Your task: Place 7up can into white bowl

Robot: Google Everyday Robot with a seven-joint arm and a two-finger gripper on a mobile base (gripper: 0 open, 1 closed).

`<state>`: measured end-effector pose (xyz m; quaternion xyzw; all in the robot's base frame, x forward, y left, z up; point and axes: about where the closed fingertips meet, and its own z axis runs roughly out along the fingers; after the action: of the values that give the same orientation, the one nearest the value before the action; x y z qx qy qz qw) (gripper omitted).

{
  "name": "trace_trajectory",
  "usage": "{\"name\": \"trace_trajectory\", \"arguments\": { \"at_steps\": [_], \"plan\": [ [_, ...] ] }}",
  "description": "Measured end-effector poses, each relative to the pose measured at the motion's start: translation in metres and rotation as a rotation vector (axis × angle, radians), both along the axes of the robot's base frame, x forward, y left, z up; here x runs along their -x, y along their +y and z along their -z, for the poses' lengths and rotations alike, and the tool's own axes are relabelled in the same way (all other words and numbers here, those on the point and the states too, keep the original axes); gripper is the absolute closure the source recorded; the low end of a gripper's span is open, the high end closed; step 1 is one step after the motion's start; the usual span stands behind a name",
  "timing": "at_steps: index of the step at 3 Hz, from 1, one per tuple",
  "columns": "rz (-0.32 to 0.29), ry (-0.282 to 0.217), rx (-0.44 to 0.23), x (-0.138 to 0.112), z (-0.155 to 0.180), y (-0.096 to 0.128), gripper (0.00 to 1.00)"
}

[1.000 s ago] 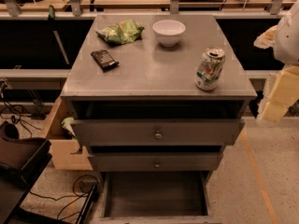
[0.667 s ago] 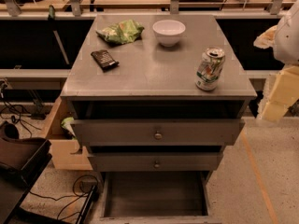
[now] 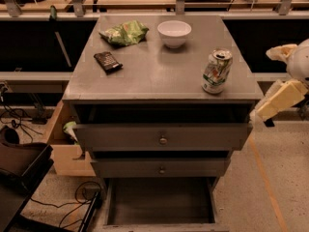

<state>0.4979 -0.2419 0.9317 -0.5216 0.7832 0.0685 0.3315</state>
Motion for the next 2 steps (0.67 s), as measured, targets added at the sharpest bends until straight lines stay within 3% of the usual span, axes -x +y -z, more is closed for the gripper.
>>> {"name": "trace_trajectory", "arguments": {
  "at_steps": [1,2],
  "plan": [
    [0.033,-0.137,-0.243,-0.031,0.021,-0.014,0.00],
    [0.106,-0.331,-0.500,-0.065,0.003,-0.029,0.00]
  ]
}}
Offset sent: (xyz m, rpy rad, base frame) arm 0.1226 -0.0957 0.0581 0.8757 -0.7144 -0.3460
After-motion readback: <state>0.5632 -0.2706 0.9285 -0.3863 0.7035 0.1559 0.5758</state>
